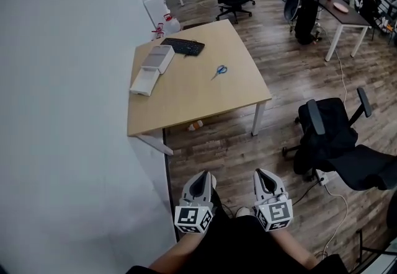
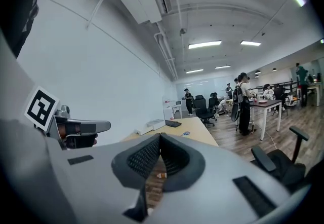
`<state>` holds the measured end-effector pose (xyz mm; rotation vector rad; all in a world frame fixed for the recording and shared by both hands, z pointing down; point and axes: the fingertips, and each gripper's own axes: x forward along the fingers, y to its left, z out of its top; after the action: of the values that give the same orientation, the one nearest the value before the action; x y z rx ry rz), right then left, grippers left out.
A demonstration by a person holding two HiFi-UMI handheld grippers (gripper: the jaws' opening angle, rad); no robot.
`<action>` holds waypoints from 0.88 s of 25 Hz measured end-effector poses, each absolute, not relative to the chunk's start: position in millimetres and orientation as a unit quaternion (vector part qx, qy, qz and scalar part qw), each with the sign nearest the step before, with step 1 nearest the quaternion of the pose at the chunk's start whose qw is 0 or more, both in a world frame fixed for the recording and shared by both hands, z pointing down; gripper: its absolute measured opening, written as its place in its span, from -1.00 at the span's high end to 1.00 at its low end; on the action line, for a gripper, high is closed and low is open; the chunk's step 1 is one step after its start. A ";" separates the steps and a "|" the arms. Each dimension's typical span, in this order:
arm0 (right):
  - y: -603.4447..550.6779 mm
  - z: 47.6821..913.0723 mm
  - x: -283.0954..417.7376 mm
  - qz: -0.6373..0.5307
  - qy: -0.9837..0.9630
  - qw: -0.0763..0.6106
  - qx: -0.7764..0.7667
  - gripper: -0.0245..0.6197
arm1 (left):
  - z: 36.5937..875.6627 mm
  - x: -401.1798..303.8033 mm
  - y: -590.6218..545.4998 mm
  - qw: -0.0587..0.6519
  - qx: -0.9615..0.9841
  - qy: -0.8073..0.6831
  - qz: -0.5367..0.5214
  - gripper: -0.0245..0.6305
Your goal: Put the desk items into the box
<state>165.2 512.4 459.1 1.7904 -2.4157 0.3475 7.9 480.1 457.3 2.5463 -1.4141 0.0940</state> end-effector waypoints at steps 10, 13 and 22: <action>438.9 482.9 194.0 0.134 -0.771 0.083 0.617 0.74 | 483.2 42.6 395.1 0.127 0.889 -0.437 0.050 0.88; 400.2 488.6 200.3 0.138 -0.761 0.098 0.627 0.74 | 489.7 49.6 353.3 0.135 0.896 -0.421 0.049 0.88; 271.2 483.7 193.1 0.152 -0.737 0.112 0.649 0.74 | 496.3 37.6 229.4 0.150 0.910 -0.382 0.053 0.88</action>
<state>193.1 271.2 483.7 1.9058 -2.1633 0.4451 37.6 229.4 496.3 2.6160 -1.0976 0.1530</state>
